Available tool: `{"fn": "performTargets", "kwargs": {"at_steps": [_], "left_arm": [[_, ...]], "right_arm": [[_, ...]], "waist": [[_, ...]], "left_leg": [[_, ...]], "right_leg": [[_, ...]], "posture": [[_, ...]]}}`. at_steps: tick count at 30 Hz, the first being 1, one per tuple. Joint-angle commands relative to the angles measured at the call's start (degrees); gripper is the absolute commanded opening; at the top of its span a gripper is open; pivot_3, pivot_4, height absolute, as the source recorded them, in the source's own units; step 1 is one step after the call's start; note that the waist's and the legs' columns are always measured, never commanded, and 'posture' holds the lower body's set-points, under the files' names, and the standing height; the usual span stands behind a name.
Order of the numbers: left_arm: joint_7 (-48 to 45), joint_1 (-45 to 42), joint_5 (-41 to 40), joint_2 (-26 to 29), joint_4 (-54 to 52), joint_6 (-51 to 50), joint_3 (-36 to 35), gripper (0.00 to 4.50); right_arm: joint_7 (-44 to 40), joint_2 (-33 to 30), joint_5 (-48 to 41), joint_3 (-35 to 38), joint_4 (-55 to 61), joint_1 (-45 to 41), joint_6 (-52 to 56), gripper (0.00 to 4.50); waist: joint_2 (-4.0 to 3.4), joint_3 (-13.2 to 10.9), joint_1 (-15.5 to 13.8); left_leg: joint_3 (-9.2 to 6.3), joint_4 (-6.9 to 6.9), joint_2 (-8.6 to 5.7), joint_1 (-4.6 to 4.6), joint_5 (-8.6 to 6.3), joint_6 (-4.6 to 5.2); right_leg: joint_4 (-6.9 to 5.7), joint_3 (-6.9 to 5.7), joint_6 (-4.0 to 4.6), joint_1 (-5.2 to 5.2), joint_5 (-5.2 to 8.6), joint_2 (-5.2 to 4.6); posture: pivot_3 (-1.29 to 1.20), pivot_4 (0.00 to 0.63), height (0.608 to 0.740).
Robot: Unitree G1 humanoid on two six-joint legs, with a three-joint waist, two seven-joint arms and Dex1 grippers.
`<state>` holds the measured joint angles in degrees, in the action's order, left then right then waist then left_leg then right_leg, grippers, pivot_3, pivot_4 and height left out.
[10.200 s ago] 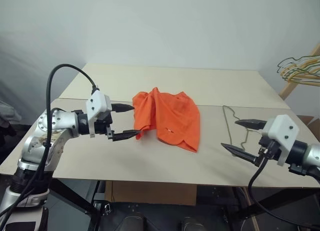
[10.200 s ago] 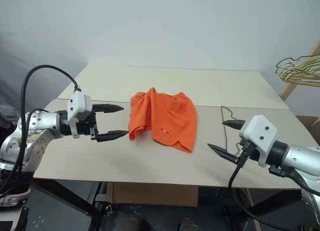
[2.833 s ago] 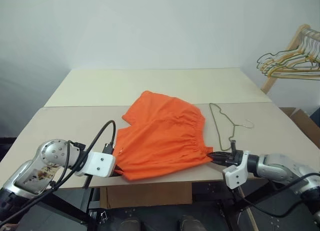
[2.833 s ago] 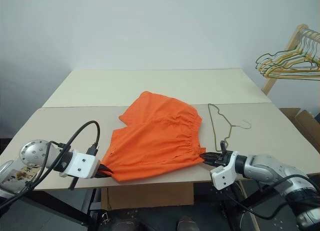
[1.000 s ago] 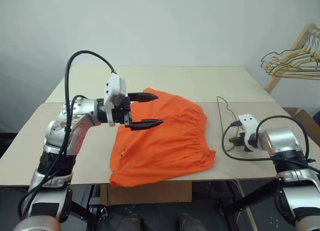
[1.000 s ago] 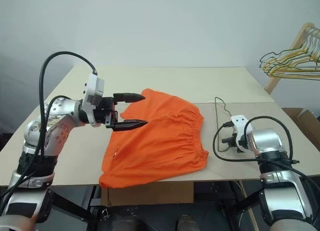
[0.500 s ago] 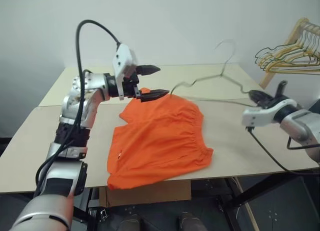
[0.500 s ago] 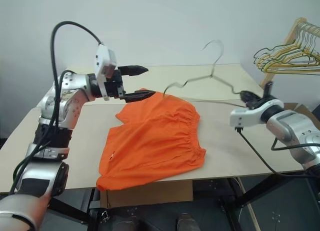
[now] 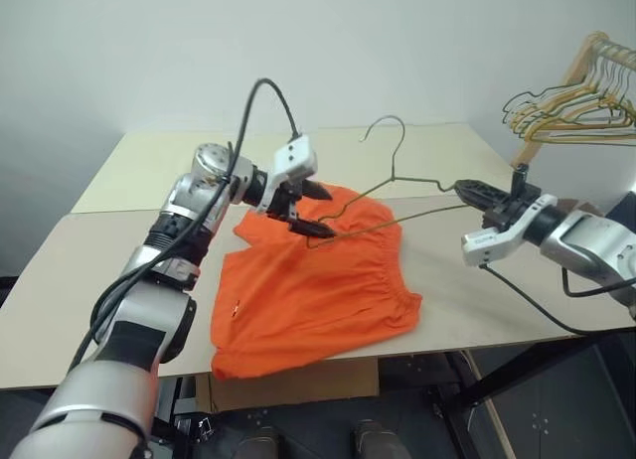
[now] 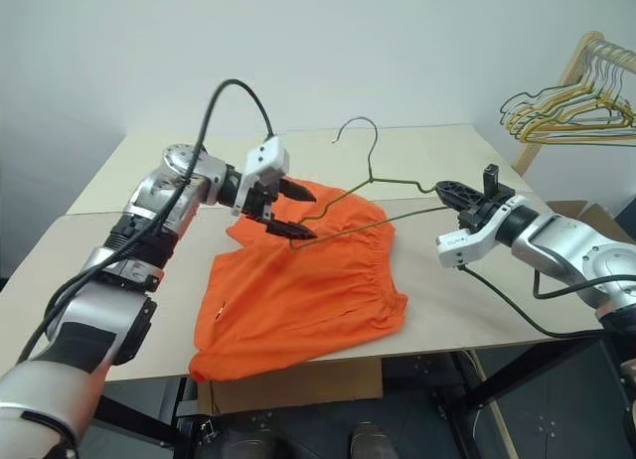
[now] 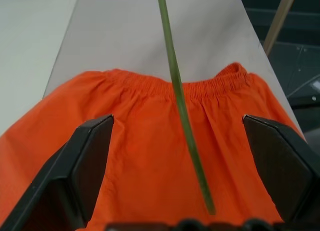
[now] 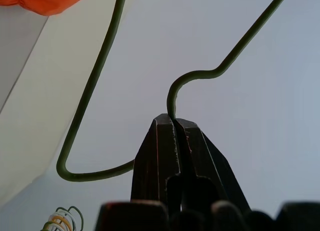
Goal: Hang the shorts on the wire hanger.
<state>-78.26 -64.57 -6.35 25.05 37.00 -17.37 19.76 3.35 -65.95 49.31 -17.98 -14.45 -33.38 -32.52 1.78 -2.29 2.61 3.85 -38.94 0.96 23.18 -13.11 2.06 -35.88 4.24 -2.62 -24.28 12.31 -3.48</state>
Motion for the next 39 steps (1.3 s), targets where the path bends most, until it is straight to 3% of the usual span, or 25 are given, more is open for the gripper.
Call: {"fn": "performTargets", "kwargs": {"at_steps": [1, 4, 7, 18, 22, 25, 30, 34, 36, 39], "left_arm": [[-0.2, -1.3, 2.5, -0.4, 0.8, 1.7, 0.6, 4.47], [-0.2, -0.5, 3.6, -1.0, 1.3, 1.9, 0.8, 4.47], [1.7, -0.3, 4.5, -2.0, 2.0, 1.4, 0.5, 3.89], [2.3, -0.7, 4.1, -2.8, 2.0, -0.4, -1.4, 0.10], [1.7, -0.8, 3.8, -2.6, 1.9, -1.2, -1.9, 0.02], [2.1, -1.2, 4.2, -2.4, 2.0, -1.2, -2.1, 0.00], [3.4, -1.8, 5.0, -1.3, 3.4, 0.1, -2.6, 0.00], [5.4, -1.0, 6.7, 0.3, 3.3, 3.5, -2.6, 0.00], [5.5, -0.2, 7.3, 1.4, 2.4, 6.7, -2.6, 0.00], [4.5, 1.3, 7.9, 3.4, 0.5, 12.8, -2.2, 0.00]], "right_arm": [[-0.7, 0.0, -1.4, 4.4, 2.0, -1.4, 0.4, 0.04], [-1.7, 0.4, -1.7, 5.5, 2.5, -1.4, 0.7, 0.04], [-2.4, 0.9, -1.7, 6.3, 3.4, -1.4, 0.4, 0.00], [-3.9, 2.0, -2.3, 7.5, 4.9, -0.4, 0.2, 0.00], [-4.9, 2.1, -3.1, 8.1, 5.4, -0.1, -0.2, 0.00], [-8.8, 1.4, -8.6, 8.6, 5.9, 1.2, -2.8, 0.74], [-15.6, -0.9, -18.6, 9.3, 7.1, 4.3, -10.1, 2.58], [-27.0, -2.3, -35.2, 10.9, 9.1, 6.2, -8.4, 4.00], [-37.8, -3.4, -49.1, 12.1, 13.9, 7.5, 3.9, 4.42], [-50.5, -3.9, -64.8, 13.0, 19.4, 5.4, 23.2, 4.42]], "waist": [[0.00, 0.0, 0.0], [0.00, 0.0, 0.1], [0.00, 0.0, 0.1], [0.00, 0.0, 0.1], [0.00, 0.0, 0.1], [0.00, 0.0, 0.1], [0.00, 0.0, 0.1], [0.02, 0.0, 0.2], [0.03, 0.0, 0.1], [0.03, 0.0, 0.1]], "left_leg": [[0.00, 0.00, 0.00, 0.00, 0.00, 0.00], [0.00, -0.01, 0.00, -0.02, 0.00, 0.00], [-0.01, -0.02, 0.00, -0.04, 0.00, 0.00], [-0.02, -0.03, 0.00, -0.03, 0.00, 0.00], [-0.02, -0.03, 0.00, -0.05, 0.00, 0.00], [-0.02, -0.04, 0.00, -0.04, 0.00, 0.00], [-0.05, -0.03, -0.01, -0.05, 0.00, 0.01], [-0.09, -0.03, 0.00, -0.09, 0.00, 0.01], [-0.12, -0.03, 0.01, -0.16, 0.00, 0.01], [-0.37, -0.04, 0.05, -0.26, 0.00, 0.01]], "right_leg": [[0.00, 0.00, -0.01, 0.00, 0.00, 0.00], [-0.02, 0.00, -0.02, 0.01, 0.01, 0.00], [-0.04, 0.00, -0.05, 0.01, 0.02, 0.00], [-0.06, 0.00, -0.10, 0.01, -0.05, 0.00], [-0.08, 0.00, -0.18, 0.02, -0.09, 0.01], [-0.08, -0.01, -0.18, 0.02, -0.08, 0.01], [-0.06, -0.02, -0.32, 0.05, -0.20, 0.01], [-0.08, 0.00, -0.22, 0.08, -0.27, 0.01], [-0.09, -0.01, -0.09, 0.15, -0.35, 0.01], [-0.10, 0.00, -0.03, 0.27, -0.39, 0.02]], "posture": [[-0.01, 0.000, 0.740], [-0.01, 0.000, 0.740], [-0.01, 0.000, 0.740], [-0.01, 0.000, 0.740], [-0.01, 0.000, 0.740], [-0.01, 0.000, 0.740], [0.00, 0.000, 0.740], [0.02, 0.000, 0.740], [0.03, 0.000, 0.740], [0.04, 0.000, 0.740]]}}
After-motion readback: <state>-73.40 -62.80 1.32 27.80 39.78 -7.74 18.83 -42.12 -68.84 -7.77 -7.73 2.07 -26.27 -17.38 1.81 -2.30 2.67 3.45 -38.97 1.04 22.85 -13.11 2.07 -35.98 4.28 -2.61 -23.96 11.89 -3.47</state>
